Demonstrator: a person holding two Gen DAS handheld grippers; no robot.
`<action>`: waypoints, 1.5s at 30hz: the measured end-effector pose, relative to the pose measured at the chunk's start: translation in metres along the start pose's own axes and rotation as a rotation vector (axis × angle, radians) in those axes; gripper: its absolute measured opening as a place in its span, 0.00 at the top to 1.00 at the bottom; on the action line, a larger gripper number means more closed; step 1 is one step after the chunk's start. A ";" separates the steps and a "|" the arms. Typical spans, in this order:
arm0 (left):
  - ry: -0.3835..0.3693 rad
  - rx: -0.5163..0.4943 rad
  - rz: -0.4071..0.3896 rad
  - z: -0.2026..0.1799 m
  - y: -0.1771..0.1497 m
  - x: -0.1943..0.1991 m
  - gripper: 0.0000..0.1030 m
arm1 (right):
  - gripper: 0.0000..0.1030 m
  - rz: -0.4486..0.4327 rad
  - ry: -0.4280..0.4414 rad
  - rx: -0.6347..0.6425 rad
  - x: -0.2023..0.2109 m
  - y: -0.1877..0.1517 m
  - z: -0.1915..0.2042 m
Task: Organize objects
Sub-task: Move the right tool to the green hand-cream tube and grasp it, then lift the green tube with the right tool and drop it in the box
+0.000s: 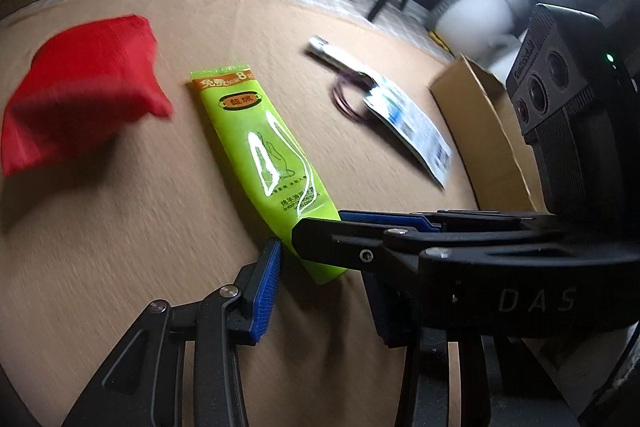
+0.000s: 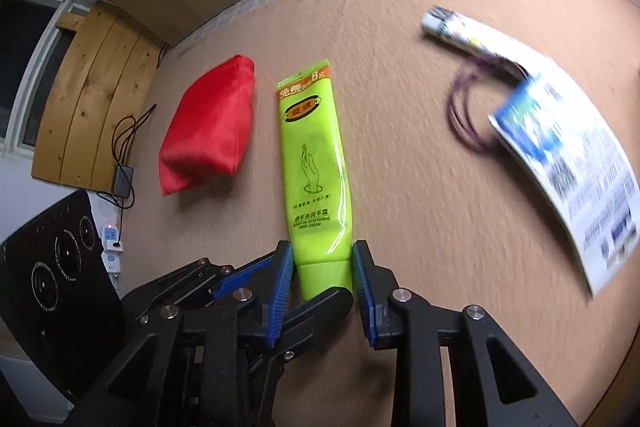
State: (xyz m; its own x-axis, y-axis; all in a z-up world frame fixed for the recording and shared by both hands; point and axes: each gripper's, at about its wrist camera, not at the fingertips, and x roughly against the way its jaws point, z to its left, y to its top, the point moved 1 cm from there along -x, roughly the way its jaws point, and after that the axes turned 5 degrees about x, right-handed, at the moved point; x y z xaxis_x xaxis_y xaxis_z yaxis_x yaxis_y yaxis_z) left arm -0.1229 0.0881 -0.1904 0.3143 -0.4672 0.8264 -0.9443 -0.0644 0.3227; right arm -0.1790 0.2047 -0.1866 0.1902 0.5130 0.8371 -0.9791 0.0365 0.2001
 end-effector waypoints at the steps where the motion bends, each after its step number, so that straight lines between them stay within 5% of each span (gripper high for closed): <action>1: -0.006 -0.007 0.008 -0.004 -0.006 0.001 0.58 | 0.73 -0.005 -0.004 -0.003 0.000 -0.005 -0.001; 15: -0.007 -0.133 0.069 -0.044 -0.074 0.012 0.58 | 0.73 -0.071 -0.012 -0.086 0.027 -0.102 -0.012; 23: -0.020 -0.114 0.068 -0.045 -0.070 0.011 0.47 | 0.68 -0.021 0.018 -0.094 0.024 -0.094 -0.017; 32: 0.006 -0.110 0.041 -0.043 -0.063 0.010 0.57 | 0.71 -0.021 0.005 -0.075 0.024 -0.089 -0.015; 45: 0.010 -0.152 -0.026 -0.071 -0.048 0.030 0.58 | 0.72 -0.109 0.005 -0.073 0.054 -0.089 -0.014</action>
State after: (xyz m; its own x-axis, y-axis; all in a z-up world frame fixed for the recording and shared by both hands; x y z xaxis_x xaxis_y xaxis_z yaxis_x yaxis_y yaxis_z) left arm -0.0608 0.1402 -0.1483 0.3404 -0.4584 0.8210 -0.9102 0.0584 0.4100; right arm -0.0831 0.2418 -0.1661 0.2952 0.5066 0.8101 -0.9554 0.1545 0.2515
